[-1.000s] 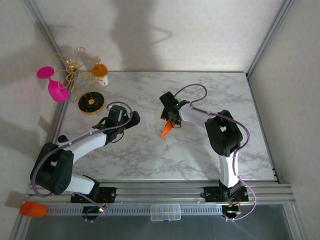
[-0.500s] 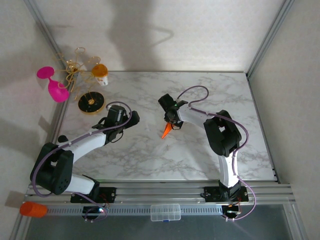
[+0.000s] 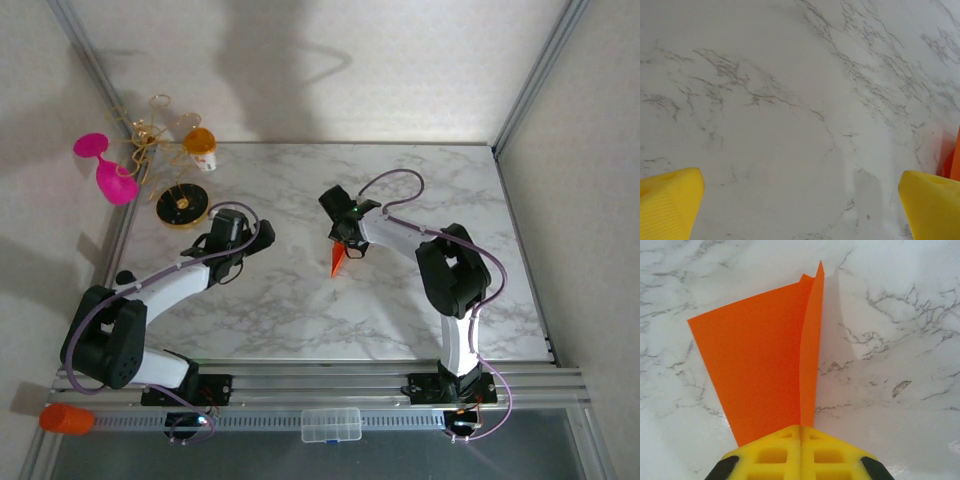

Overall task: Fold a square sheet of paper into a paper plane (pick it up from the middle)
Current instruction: Turn over the paper plane at the center of the table.

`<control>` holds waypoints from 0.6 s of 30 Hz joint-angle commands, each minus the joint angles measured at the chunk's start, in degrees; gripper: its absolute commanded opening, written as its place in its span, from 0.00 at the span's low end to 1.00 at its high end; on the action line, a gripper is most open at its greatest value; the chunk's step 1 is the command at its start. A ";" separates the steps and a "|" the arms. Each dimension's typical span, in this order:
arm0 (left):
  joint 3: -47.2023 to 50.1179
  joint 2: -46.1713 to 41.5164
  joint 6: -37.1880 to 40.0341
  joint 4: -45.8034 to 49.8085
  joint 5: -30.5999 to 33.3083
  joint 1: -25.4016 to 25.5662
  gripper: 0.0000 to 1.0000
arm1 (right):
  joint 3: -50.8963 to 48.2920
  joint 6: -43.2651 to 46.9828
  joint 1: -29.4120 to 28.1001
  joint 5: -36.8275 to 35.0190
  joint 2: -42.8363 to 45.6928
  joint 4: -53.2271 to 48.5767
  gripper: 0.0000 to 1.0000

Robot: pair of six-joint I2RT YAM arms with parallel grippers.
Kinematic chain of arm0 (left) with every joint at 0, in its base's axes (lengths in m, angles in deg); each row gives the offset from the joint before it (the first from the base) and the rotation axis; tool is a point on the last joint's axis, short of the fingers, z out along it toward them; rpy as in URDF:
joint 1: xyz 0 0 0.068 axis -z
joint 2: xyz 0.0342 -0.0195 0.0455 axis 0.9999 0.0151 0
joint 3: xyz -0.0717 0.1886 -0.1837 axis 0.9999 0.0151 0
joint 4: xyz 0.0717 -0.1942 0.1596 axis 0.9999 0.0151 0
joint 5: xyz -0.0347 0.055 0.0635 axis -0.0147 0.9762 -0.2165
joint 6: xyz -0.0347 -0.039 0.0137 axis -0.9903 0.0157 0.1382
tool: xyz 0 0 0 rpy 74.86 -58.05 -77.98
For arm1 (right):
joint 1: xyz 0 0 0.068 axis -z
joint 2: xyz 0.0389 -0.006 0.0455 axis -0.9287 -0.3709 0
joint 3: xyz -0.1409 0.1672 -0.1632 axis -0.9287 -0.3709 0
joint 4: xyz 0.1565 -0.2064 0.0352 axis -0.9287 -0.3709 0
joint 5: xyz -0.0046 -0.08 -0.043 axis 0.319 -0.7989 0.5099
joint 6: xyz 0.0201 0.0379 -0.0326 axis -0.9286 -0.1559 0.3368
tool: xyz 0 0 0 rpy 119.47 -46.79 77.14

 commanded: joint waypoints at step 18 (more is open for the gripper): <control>8.85 -3.93 -9.49 -13.23 -22.11 -8.54 0.91 | -18.56 13.12 0.50 39.40 4.63 48.23 0.00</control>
